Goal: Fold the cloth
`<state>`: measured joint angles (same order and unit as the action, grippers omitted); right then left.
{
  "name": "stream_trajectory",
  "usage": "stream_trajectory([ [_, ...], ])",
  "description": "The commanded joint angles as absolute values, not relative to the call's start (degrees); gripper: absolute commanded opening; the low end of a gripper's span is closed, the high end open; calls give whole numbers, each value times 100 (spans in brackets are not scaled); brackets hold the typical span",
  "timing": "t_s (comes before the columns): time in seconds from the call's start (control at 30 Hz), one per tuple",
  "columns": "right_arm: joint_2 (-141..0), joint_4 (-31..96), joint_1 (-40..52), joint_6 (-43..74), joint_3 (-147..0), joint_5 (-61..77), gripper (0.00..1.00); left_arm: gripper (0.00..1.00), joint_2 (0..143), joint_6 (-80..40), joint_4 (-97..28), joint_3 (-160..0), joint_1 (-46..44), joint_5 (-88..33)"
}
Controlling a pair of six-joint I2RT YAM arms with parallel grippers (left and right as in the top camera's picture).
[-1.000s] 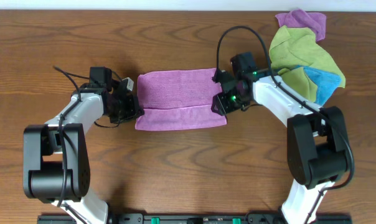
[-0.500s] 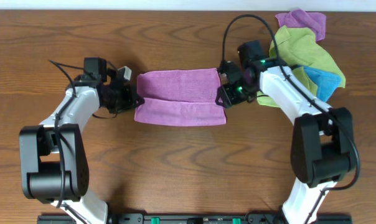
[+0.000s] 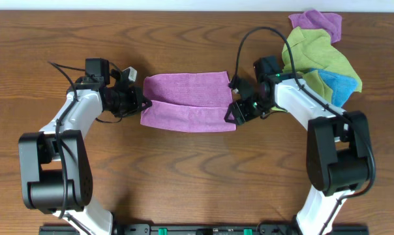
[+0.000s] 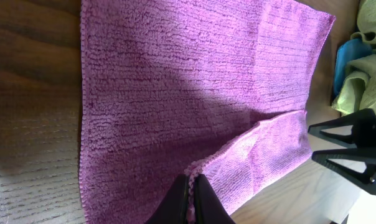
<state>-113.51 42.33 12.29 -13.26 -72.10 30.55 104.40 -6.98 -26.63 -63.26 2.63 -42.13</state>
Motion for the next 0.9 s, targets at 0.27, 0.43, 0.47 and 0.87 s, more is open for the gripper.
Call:
stream_trajectory([
  [0.27, -11371, 4130, 1164, -1441, -6967, 3358, 52, 6, 10337, -578, -2681, -6429, 305, -4307],
  [0.43, -11371, 4115, 1164, -1439, -6842, 3347, 51, 6, 10337, -578, -2681, -6429, 303, -4309],
  [0.47, -11371, 4115, 1164, -1424, -6818, 3347, 51, 6, 10337, -578, -2681, -6429, 303, -4309],
  [0.87, -11371, 4014, 1164, -1291, -6801, 3715, 51, 6, 10337, -578, -2681, -6429, 303, -4309],
])
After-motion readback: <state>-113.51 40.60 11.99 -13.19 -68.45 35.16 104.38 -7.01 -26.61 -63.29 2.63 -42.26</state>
